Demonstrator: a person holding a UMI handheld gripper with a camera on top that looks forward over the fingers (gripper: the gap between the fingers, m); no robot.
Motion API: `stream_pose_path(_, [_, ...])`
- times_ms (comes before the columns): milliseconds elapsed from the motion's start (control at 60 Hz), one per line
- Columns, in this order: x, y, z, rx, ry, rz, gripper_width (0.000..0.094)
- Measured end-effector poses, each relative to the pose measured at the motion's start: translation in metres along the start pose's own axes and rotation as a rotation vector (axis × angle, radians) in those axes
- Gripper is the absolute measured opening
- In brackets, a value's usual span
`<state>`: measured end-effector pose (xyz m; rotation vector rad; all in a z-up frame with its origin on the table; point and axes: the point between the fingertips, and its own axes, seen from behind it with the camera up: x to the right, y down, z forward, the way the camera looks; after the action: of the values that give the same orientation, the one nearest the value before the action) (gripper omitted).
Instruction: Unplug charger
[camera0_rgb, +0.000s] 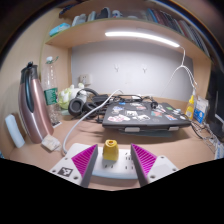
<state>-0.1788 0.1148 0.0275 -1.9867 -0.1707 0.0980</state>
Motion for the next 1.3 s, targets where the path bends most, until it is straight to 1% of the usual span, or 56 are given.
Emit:
stream_pose_path(33, [0.0,0.0,0.005,-0.006,0.006,-0.001,0.0693])
stream_pose_path(67, [-0.001,0.0,0.007,-0.011,0.008,0.008,0.0518])
stream_pose_path(83, [-0.002,0.0,0.009,-0.013,0.007,0.014,0.0481])
stream_pose_path(100, [-0.006,-0.001,0.01,-0.014,-0.007,0.023,0.0406])
stream_pose_path(133, [-0.007,-0.001,0.011,-0.017,-0.01,0.033,0.0348])
stream_pose_path(267, [-0.007,-0.001,0.012,-0.018,-0.002,0.022,0.0305])
stream_pose_path(400, [-0.011,-0.003,0.012,-0.008,-0.022,-0.014,0.0197])
stream_pose_path(450, [-0.011,-0.005,0.012,0.001,-0.032,-0.012,0.0196])
stream_pose_path(467, [-0.01,-0.007,0.011,0.011,-0.035,-0.018,0.0163])
stream_pose_path(500, [-0.01,-0.014,0.008,0.043,-0.04,-0.032,0.0162])
stream_pose_path(533, [-0.008,-0.03,0.0,0.096,-0.029,-0.039,0.0161])
stream_pose_path(600, [0.0,-0.082,-0.031,0.246,0.006,-0.061,0.0159])
stream_pose_path(633, [0.002,-0.105,-0.047,0.299,0.016,-0.088,0.0158])
stream_pose_path(683, [0.006,-0.129,-0.069,0.34,0.026,-0.121,0.016])
stream_pose_path(717, [0.007,-0.142,-0.082,0.366,0.015,-0.119,0.016])
stream_pose_path(767, [0.015,-0.149,-0.098,0.387,0.002,-0.116,0.0158])
stream_pose_path(850, [0.04,-0.15,-0.115,0.375,0.025,-0.114,0.0161])
stream_pose_path(933, [0.064,-0.127,-0.111,0.327,0.04,-0.083,0.0161])
stream_pose_path(983, [0.082,-0.106,-0.106,0.27,0.049,-0.069,0.0161])
stream_pose_path(1050, [0.1,-0.071,-0.093,0.17,0.056,-0.065,0.0166])
stream_pose_path(1133, [0.113,-0.028,-0.08,0.058,0.053,-0.036,0.0196])
stream_pose_path(1217, [0.125,0.002,-0.073,-0.019,0.049,-0.023,0.0196])
stream_pose_path(1300, [0.135,0.02,-0.065,-0.068,0.057,-0.016,0.0199])
